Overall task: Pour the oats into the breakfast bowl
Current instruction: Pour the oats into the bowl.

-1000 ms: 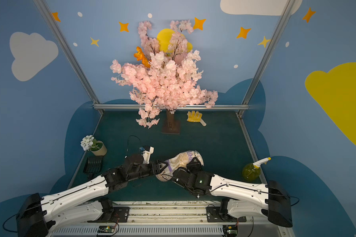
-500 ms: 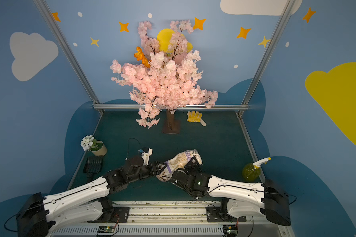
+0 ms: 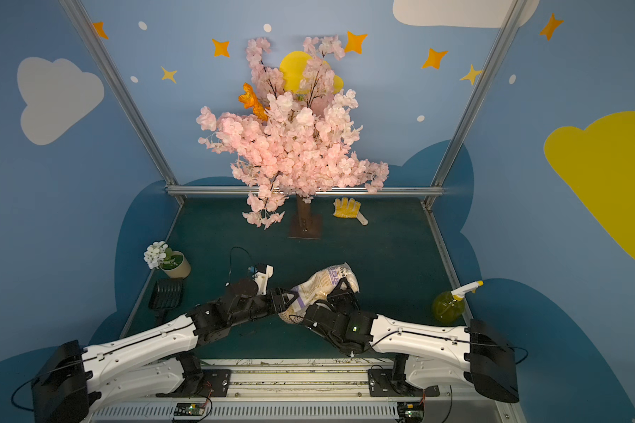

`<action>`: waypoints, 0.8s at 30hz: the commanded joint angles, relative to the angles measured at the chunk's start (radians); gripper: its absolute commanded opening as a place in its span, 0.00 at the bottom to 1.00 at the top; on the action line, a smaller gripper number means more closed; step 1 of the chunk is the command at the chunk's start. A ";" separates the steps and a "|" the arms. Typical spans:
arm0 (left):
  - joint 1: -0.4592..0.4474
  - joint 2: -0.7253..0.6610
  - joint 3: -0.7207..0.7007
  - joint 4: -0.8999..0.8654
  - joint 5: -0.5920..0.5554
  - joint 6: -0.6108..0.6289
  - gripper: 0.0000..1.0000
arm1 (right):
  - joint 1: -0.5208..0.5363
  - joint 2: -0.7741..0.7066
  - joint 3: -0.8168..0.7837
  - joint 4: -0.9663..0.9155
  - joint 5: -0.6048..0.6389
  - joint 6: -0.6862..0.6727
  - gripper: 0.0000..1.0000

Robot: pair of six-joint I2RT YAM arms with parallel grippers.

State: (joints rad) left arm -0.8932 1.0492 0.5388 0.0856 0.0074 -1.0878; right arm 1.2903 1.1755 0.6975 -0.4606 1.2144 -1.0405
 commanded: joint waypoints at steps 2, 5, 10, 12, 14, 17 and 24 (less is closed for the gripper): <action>-0.004 0.008 -0.013 0.029 0.002 0.005 0.51 | 0.008 -0.014 0.012 0.135 0.139 -0.010 0.00; -0.003 0.008 -0.012 0.029 0.002 0.005 0.50 | 0.009 -0.011 0.007 0.152 0.144 -0.028 0.00; -0.004 0.010 -0.016 0.030 0.000 0.005 0.47 | 0.012 -0.007 0.002 0.176 0.159 -0.059 0.00; -0.004 0.014 -0.015 0.033 0.000 0.005 0.45 | 0.014 -0.002 -0.001 0.181 0.165 -0.072 0.00; -0.004 0.018 -0.014 0.035 0.002 0.005 0.45 | 0.015 0.002 -0.003 0.188 0.169 -0.081 0.00; -0.004 0.025 -0.016 0.039 0.002 0.003 0.41 | 0.018 0.003 -0.007 0.208 0.175 -0.101 0.00; -0.005 0.044 -0.014 0.047 0.006 0.005 0.36 | 0.028 0.000 -0.020 0.283 0.188 -0.182 0.00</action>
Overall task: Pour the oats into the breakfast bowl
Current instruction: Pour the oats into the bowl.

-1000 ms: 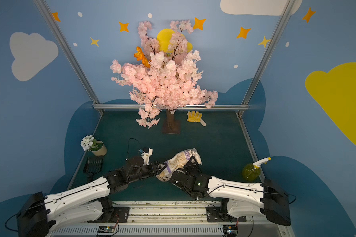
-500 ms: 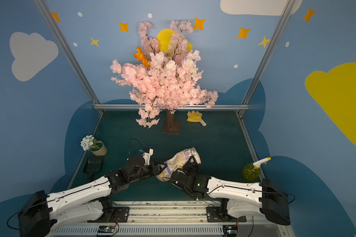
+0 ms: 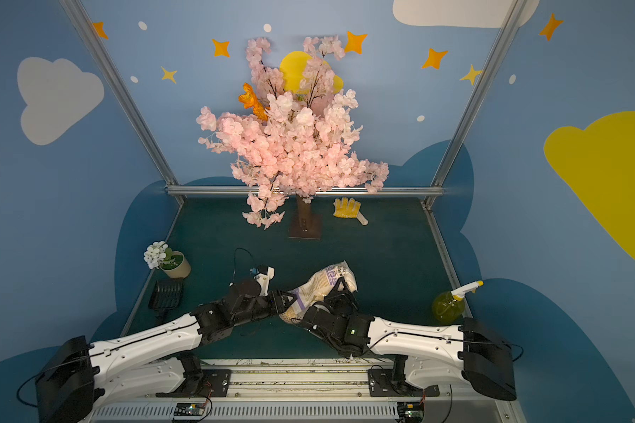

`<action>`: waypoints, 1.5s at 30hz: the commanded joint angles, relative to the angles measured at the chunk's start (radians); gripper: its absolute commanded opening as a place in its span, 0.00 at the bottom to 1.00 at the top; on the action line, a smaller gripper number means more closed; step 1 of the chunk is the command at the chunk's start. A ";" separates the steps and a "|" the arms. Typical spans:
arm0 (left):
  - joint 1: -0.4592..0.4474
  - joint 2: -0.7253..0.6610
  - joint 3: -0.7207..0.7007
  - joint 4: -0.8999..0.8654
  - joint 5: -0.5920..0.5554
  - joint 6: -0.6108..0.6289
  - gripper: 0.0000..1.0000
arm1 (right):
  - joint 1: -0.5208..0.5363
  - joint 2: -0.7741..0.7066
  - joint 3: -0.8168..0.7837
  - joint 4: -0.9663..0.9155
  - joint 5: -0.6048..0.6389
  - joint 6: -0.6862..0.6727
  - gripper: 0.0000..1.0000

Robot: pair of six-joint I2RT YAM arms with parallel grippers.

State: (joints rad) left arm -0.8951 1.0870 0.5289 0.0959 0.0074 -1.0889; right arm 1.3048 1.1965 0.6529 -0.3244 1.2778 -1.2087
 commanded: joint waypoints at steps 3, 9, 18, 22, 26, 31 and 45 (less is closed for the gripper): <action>-0.002 0.011 -0.006 0.038 0.005 0.004 0.34 | 0.020 -0.025 0.024 0.164 0.129 -0.030 0.00; -0.002 0.024 -0.009 0.046 0.005 0.007 0.27 | 0.030 -0.023 0.024 0.202 0.139 -0.068 0.00; 0.000 0.038 -0.021 0.044 -0.012 0.010 0.22 | 0.035 -0.021 -0.025 0.318 0.139 -0.165 0.00; 0.002 0.037 -0.029 0.048 -0.017 0.007 0.19 | 0.035 -0.024 -0.030 0.366 0.135 -0.205 0.00; 0.002 0.038 -0.030 0.055 -0.017 0.006 0.16 | 0.034 -0.031 -0.030 0.381 0.134 -0.225 0.00; 0.004 0.045 -0.026 0.069 -0.015 0.009 0.13 | 0.034 -0.038 -0.036 0.388 0.134 -0.234 0.00; 0.016 0.070 0.012 0.093 0.013 0.031 0.03 | 0.013 -0.064 -0.042 0.361 0.141 -0.201 0.00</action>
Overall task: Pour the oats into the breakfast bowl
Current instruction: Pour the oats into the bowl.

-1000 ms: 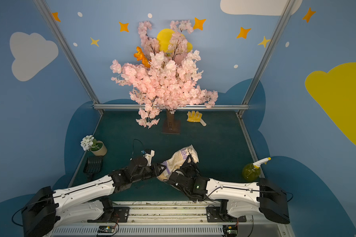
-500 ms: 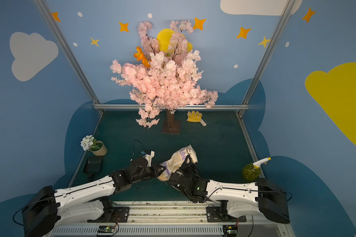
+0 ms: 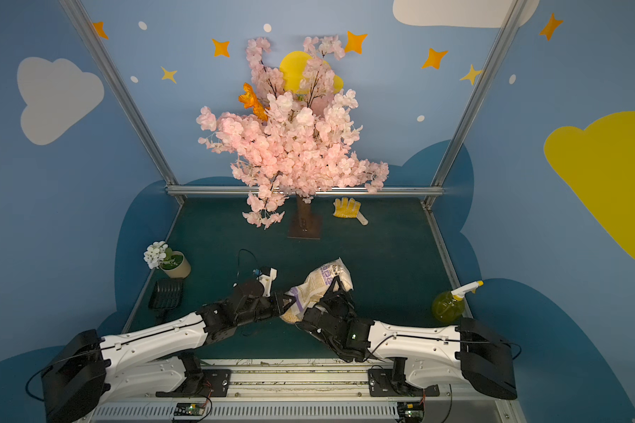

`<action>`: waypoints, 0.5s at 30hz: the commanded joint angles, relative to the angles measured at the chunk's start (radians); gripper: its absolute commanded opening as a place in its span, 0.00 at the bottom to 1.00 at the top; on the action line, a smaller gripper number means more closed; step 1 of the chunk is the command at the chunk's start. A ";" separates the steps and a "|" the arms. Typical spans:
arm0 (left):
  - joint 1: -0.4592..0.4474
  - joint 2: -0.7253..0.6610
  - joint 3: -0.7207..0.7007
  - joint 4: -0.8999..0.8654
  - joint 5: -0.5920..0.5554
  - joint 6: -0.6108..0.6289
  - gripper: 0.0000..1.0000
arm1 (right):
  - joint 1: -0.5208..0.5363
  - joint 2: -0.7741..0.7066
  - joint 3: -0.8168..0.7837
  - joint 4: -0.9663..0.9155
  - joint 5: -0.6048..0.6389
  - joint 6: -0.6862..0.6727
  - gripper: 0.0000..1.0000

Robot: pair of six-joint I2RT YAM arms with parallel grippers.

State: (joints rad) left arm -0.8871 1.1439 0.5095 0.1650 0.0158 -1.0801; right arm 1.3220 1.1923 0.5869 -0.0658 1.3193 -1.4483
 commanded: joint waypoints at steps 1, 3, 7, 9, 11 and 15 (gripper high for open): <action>0.008 0.018 0.036 0.024 0.008 0.024 0.03 | -0.005 -0.064 0.024 0.102 0.099 0.035 0.00; 0.008 0.023 0.040 0.024 0.012 0.028 0.03 | -0.007 -0.073 0.024 0.107 0.097 0.026 0.00; 0.010 0.017 0.026 0.027 0.004 0.029 0.03 | -0.010 -0.084 0.024 0.128 0.094 0.004 0.00; 0.009 0.012 0.014 0.027 -0.002 0.028 0.03 | -0.010 -0.089 0.024 0.128 0.085 0.000 0.00; 0.012 0.007 0.002 0.027 -0.004 0.026 0.03 | -0.010 -0.091 0.027 0.133 0.084 -0.002 0.00; 0.011 0.013 -0.010 0.027 0.003 0.024 0.03 | -0.012 -0.098 0.030 0.168 0.082 -0.041 0.00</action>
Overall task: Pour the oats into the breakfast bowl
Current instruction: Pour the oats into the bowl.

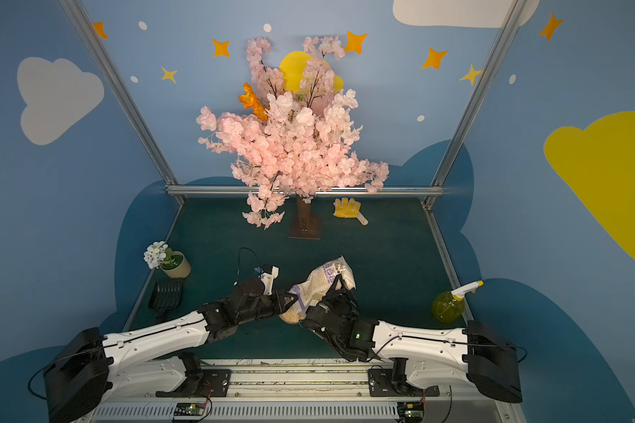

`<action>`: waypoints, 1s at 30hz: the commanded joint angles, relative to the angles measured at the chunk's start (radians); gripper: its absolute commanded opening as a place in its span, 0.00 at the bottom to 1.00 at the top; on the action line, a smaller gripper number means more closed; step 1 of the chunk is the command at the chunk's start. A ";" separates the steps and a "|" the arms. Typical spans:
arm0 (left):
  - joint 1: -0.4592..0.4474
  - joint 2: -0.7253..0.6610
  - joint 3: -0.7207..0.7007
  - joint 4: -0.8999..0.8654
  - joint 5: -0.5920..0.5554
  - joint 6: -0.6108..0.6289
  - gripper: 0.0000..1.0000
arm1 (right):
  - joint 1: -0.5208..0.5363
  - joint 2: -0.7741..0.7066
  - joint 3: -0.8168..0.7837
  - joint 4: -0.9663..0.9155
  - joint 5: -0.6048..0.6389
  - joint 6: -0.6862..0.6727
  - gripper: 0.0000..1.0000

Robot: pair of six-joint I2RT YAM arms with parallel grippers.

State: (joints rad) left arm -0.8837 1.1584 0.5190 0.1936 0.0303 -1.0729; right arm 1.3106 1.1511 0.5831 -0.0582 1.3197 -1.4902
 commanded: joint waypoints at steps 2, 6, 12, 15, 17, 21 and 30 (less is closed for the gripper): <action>0.009 0.008 -0.023 -0.002 -0.007 0.017 0.03 | 0.000 -0.063 0.038 0.180 0.075 -0.016 0.00; 0.014 0.000 -0.031 -0.006 -0.012 0.020 0.03 | 0.000 -0.053 0.042 0.195 0.072 -0.031 0.00; 0.018 0.003 -0.030 -0.002 -0.011 0.021 0.03 | 0.000 -0.038 0.054 0.241 0.062 -0.062 0.00; 0.024 0.029 -0.028 0.008 0.008 0.024 0.03 | 0.001 -0.030 0.070 0.250 0.057 -0.062 0.00; 0.035 0.031 -0.033 0.007 0.013 0.027 0.03 | 0.004 -0.025 0.080 0.255 0.053 -0.058 0.00; 0.047 0.018 -0.046 0.004 0.007 0.035 0.03 | 0.012 -0.026 0.083 0.258 0.051 -0.055 0.00; 0.073 -0.011 -0.070 0.036 -0.013 0.019 0.03 | 0.017 -0.030 0.111 0.256 0.049 -0.046 0.00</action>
State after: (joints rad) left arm -0.8272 1.1465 0.4866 0.2497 0.0750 -1.0550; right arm 1.3128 1.1534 0.6132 0.0223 1.2976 -1.5948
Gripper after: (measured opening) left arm 0.049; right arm 0.278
